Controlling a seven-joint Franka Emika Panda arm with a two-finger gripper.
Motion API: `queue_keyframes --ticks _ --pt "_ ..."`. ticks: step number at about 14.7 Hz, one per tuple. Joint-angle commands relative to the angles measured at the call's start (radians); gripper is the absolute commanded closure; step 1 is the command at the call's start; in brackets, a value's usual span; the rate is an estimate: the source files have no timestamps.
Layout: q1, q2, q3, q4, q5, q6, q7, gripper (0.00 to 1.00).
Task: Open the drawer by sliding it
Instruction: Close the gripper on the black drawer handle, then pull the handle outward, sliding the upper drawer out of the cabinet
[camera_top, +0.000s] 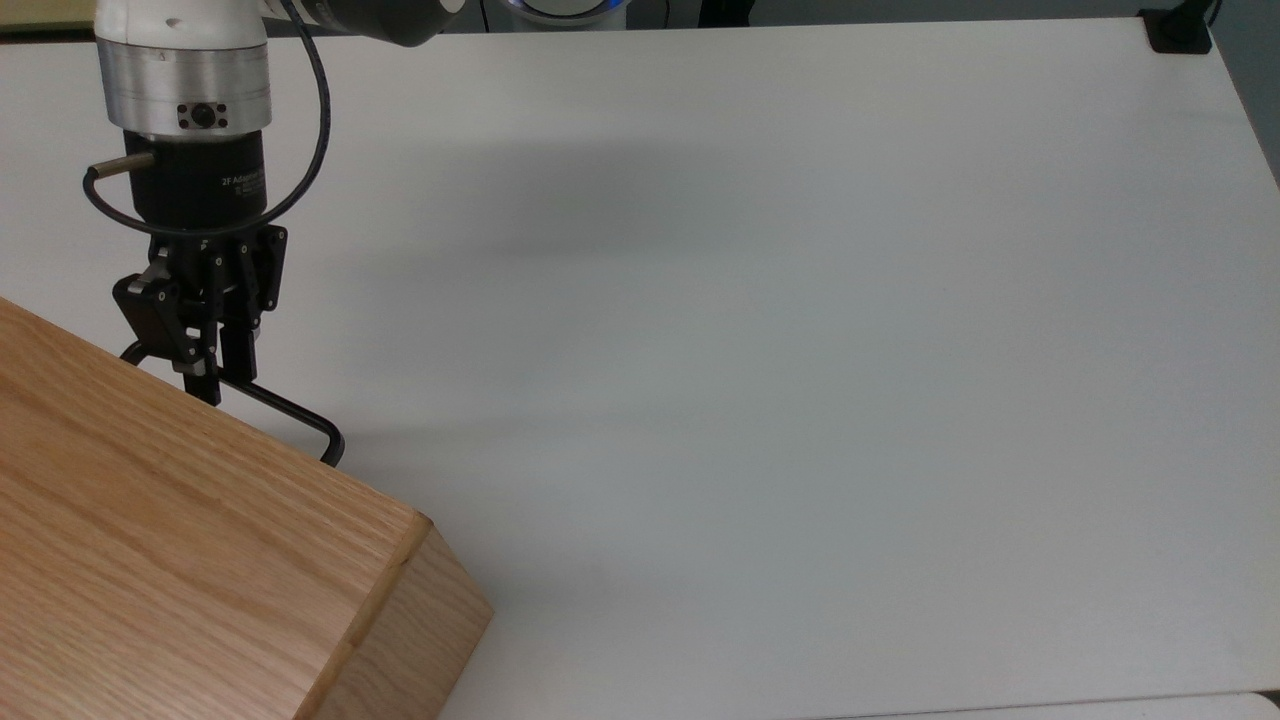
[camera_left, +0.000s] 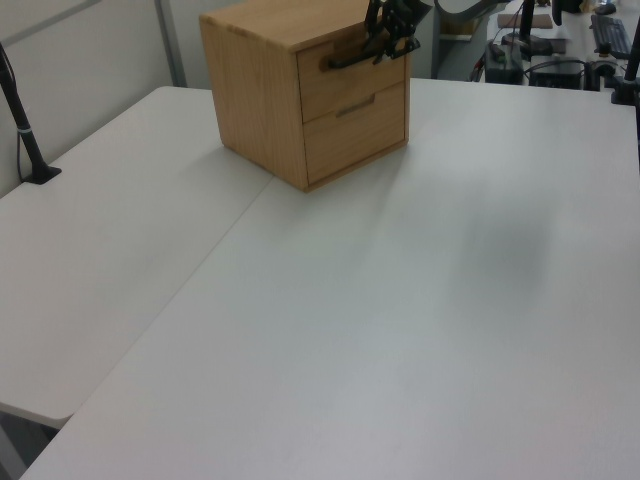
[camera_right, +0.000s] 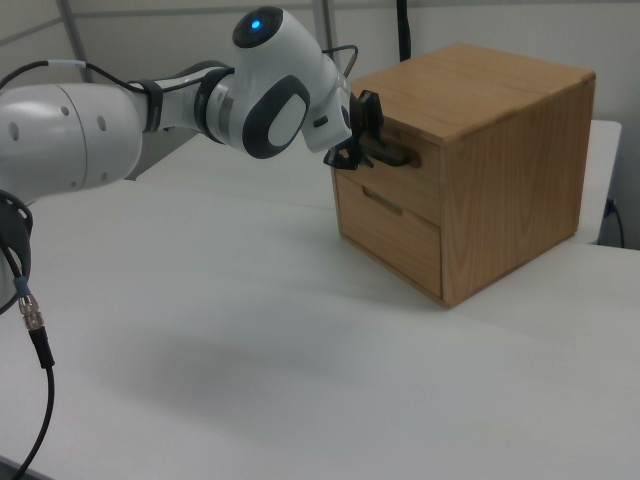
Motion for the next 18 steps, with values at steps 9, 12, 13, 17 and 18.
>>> queue_keyframes --ticks 9,12,13,17,18 --pt "0.007 -0.079 0.015 -0.049 -0.031 -0.006 -0.011 0.9" --pt "0.005 -0.115 0.022 -0.079 -0.033 -0.047 -0.041 0.9" --pt "0.005 -0.122 0.025 -0.089 -0.033 -0.064 -0.049 0.89" --pt "0.005 -0.168 0.041 -0.128 -0.033 -0.115 -0.065 0.89" --pt "0.004 -0.193 0.047 -0.155 -0.033 -0.133 -0.075 0.89"
